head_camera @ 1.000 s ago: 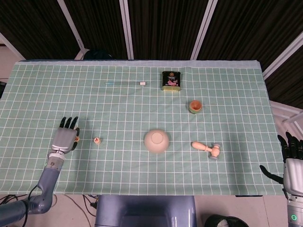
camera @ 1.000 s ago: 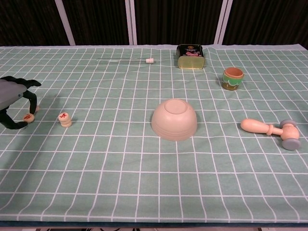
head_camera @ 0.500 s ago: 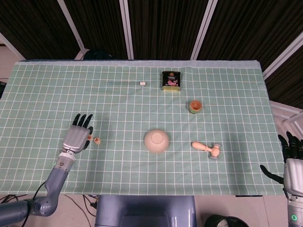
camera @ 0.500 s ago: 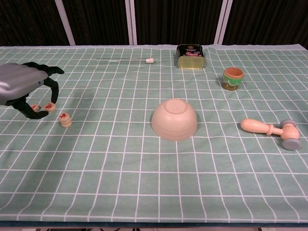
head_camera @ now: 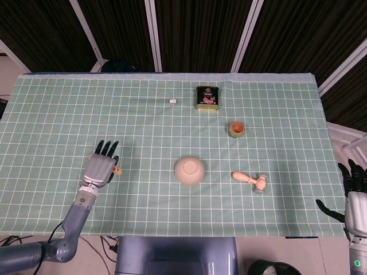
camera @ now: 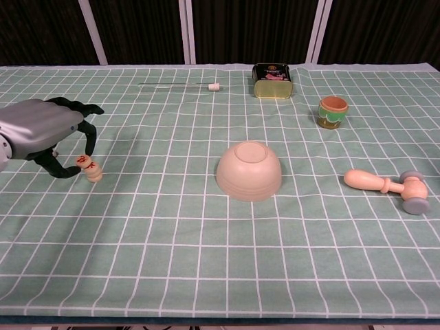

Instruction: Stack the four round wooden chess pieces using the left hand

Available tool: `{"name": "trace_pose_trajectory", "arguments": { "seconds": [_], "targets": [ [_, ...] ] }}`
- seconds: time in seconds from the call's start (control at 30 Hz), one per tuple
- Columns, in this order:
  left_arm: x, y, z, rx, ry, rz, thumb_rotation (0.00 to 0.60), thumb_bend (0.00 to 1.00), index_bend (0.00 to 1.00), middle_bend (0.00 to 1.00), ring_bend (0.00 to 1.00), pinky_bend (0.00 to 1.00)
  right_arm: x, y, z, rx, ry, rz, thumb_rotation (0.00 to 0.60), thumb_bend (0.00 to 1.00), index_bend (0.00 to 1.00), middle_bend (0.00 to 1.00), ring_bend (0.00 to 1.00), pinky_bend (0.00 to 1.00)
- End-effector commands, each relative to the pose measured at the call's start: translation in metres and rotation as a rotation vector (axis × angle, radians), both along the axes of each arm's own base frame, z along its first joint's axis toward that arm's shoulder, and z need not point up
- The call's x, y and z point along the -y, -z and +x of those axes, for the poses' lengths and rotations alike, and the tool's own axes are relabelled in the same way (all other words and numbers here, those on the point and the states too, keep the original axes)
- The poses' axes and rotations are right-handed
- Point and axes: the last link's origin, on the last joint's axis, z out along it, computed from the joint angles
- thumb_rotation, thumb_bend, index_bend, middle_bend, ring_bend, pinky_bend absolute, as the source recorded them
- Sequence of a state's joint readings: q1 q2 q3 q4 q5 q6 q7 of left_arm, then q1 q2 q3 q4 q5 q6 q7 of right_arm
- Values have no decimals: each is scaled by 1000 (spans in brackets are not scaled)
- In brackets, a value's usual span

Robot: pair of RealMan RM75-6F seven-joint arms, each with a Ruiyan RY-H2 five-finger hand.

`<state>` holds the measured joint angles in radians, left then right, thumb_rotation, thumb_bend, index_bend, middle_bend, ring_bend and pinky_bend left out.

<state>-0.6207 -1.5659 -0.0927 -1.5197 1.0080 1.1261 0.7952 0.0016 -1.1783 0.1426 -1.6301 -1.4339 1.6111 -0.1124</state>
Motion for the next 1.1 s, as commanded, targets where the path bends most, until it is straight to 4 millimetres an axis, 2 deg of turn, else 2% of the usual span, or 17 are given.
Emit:
{"name": "trace_pose_trajectory", "arguments": {
  "seconds": [0.03, 0.8, 0.97, 1.1],
  "targets": [
    [0, 1, 1, -3, 6, 2, 600, 306, 462, 0, 0, 0, 0, 0, 0, 1, 0, 0, 600, 232, 119, 13, 0, 0],
    [2, 7, 6, -7, 23, -8, 600, 305, 439, 0, 0, 0, 0, 0, 0, 2, 3, -5, 600, 233, 119, 13, 0, 0],
    [2, 0, 5, -6, 26, 19, 600, 305, 422, 0, 0, 0, 0, 0, 0, 1, 1, -6, 600, 233, 119, 13, 0, 0],
    [0, -9, -4, -4, 3, 47, 600, 305, 412, 0, 0, 0, -1, 0, 0, 2, 1, -5, 600, 232, 119, 13, 0, 0]
  ]
}}
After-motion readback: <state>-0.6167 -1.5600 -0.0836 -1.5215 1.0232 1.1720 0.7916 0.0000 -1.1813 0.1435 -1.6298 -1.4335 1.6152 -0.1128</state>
